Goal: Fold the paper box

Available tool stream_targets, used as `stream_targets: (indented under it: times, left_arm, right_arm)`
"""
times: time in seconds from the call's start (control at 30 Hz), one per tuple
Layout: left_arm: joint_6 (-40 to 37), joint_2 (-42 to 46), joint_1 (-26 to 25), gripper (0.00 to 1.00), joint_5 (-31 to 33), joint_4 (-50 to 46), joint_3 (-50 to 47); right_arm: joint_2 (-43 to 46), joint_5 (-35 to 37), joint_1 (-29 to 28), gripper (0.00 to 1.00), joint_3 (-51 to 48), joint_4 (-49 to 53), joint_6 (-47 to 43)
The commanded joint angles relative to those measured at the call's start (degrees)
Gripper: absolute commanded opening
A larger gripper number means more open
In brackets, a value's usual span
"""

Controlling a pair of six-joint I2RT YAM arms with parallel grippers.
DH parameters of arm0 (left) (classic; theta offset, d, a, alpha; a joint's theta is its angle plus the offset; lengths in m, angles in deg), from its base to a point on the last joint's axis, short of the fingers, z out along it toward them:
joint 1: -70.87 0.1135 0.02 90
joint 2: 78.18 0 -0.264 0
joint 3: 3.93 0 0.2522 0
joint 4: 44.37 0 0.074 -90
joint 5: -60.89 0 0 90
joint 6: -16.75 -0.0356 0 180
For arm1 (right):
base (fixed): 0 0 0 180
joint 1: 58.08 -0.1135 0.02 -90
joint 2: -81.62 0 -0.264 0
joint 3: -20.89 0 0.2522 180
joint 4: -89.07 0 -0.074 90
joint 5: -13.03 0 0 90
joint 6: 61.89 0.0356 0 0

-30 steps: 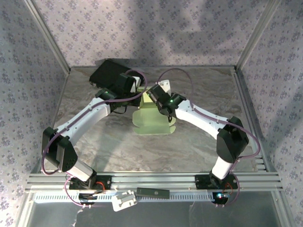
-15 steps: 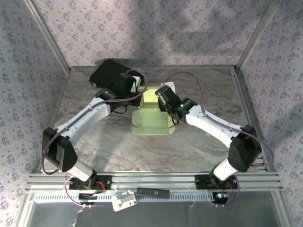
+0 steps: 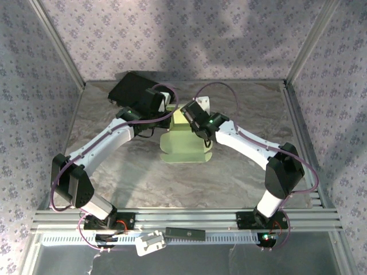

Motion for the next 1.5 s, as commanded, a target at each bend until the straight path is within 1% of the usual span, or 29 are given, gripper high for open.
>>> stream_targets:
  times: [0.0,0.27,0.47,0.67,0.77,0.8,0.97,1.23,1.37,1.47]
  left_arm:
    - [-0.08,0.36,-0.73,0.0,-1.2,5.19,-1.15]
    - [-1.93,0.36,-0.7,0.0,-1.01,11.63,-4.75]
    - [-3.6,0.78,-0.64,0.07,-0.38,16.31,-7.15]
    - [-4.91,1.55,0.22,0.08,-1.53,20.41,-9.42]
    - [-5.59,2.53,0.71,0.12,-1.45,22.08,-10.81]
    - [-5.64,2.88,1.0,0.13,-1.6,22.49,-11.25]
    - [-5.89,3.35,2.09,0.13,-2.42,22.96,-11.91]
    - [-5.91,2.69,2.08,0.17,-1.96,23.22,-12.12]
    - [-5.99,2.6,2.07,0.19,-1.36,23.57,-12.34]
    - [-6.08,2.59,2.05,0.24,-0.77,24.24,-12.55]
  right_arm:
    - [-0.15,0.44,-1.45,0.0,1.24,3.51,1.3]
    - [0.91,-4.03,-1.6,0.0,1.12,4.01,1.43]
    - [1.92,-6.35,-1.59,0.0,1.75,4.82,1.23]
    - [2.52,-8.11,-1.44,0.0,1.99,5.24,0.85]
    - [2.55,-8.56,-1.34,0.0,2.07,5.42,0.86]
    - [2.49,-8.66,-1.29,0.0,2.13,5.44,0.82]
    - [2.18,-8.59,-1.32,0.0,2.07,5.42,0.95]
    - [0.41,-5.75,-1.95,0.0,3.88,7.94,1.78]
    - [0.32,-5.45,-2.04,0.0,4.0,8.28,1.88]
    - [0.16,-5.59,-2.16,0.0,4.09,8.23,1.89]
